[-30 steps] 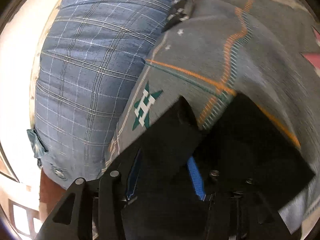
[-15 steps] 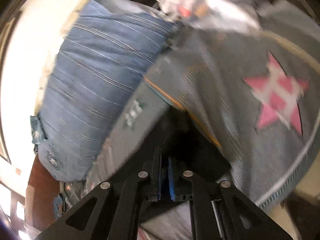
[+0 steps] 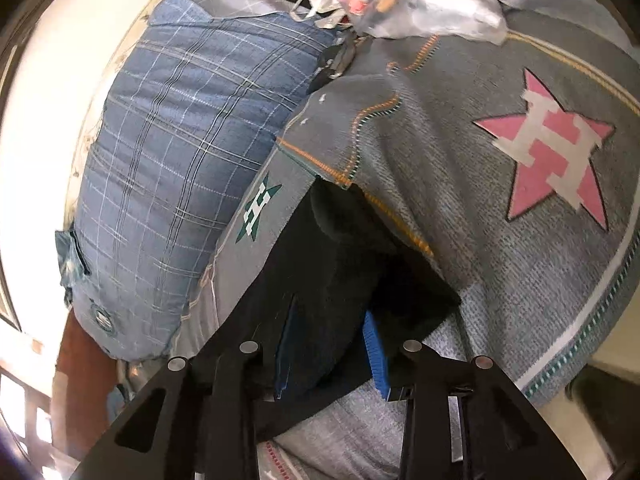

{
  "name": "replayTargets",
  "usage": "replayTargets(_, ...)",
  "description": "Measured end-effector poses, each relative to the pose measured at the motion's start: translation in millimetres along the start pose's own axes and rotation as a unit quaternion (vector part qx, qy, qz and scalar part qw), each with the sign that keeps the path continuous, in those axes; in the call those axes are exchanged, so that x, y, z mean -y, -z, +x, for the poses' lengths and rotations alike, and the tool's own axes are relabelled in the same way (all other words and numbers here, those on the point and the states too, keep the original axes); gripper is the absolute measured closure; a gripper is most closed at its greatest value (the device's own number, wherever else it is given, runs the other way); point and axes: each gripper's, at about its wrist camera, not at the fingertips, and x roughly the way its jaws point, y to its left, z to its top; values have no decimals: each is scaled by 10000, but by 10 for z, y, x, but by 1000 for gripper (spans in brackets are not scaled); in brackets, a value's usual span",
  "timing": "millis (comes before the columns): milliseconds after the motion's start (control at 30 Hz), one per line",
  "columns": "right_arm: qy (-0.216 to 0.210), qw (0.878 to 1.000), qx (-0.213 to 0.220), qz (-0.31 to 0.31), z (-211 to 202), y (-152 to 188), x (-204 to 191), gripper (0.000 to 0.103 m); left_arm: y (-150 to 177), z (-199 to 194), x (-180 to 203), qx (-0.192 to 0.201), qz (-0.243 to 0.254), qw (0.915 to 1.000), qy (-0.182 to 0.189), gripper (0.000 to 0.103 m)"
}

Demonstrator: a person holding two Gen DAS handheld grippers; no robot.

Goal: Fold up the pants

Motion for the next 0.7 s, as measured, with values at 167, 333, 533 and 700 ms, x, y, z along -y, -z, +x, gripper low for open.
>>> replayTargets(167,-358,9990,120,-218,-47,-249,-216,99,-179,-124,238,92,282,9995,96,91)
replayTargets(333,-445,9938,550,-853,-354,-349,-532,99,-105,-245,421,490,856,9950,-164,91)
replayTargets(533,492,9966,59,-657,-118,24,14,99,9,224,-53,-199,534,9961,-674,91)
replayTargets(700,373,9988,-135,-275,-135,64,149,92,-5,173,-24,-149,594,9960,-658,90)
